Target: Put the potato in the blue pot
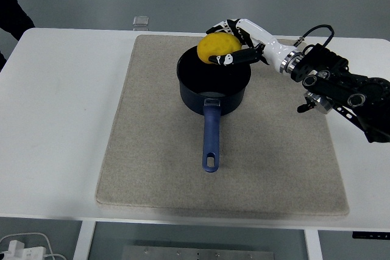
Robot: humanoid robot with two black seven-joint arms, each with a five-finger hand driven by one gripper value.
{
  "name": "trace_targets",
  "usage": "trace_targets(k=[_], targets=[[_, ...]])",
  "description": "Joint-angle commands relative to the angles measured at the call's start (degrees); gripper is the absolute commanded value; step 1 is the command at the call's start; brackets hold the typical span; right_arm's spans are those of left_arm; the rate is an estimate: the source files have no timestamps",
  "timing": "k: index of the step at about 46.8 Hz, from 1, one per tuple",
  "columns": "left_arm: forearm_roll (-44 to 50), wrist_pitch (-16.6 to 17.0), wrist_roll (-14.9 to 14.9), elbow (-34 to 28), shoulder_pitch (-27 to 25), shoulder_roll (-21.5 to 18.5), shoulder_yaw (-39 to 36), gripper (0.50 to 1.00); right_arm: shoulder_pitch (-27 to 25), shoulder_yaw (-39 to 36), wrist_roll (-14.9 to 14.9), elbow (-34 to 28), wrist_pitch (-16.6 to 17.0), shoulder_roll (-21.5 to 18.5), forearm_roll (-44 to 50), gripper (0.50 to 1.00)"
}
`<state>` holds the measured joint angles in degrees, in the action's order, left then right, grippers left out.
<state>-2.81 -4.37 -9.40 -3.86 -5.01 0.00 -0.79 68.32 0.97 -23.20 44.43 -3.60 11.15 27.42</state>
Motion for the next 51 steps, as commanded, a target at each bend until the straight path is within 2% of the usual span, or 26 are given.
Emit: trace_targets(k=[1,14,27,34,40,45,49,51], targets=[[0.0,0.0,0.0,0.0,0.0,0.0,0.0,0.996,-0.2,-0.1,0.0,-1.0,0.0,-1.4,0.0,0.507],[0.0,0.0,0.0,0.0,0.0,0.0,0.0,0.996,-3.9,-1.0,-0.2,-2.2,-0.5,-4.0,0.3,0.517],[0.0,0.0,0.0,0.0,0.0,0.0,0.0,0.996,-4.0,-1.1,-0.2,-2.4,-0.7,-4.3,0.2,0.547],[0.0,0.1,0.0,0.0,0.0,0.0,0.0,0.996,-4.1,-1.1,-0.2,-2.4,-0.8,-4.2,0.1,0.615],[0.0,0.1,0.0,0.0,0.0,0.0,0.0,0.996,-4.1,-1.1,-0.2,-2.5,-1.4,-4.1,0.0,0.699],[0.0,0.0,0.0,0.0,0.0,0.0,0.0,0.996,-4.1,-1.1,-0.2,-2.4,-2.0,-4.0,-0.1,0.866],[0.0,0.0,0.0,0.0,0.0,0.0,0.0,0.996,-4.1,-1.1,-0.2,-2.4,-2.2,-4.0,-0.1,0.925],[0.0,0.0,0.0,0.0,0.0,0.0,0.0,0.996,-4.1,-1.1,-0.2,-2.4,-2.2,-4.0,-0.1,0.928]])
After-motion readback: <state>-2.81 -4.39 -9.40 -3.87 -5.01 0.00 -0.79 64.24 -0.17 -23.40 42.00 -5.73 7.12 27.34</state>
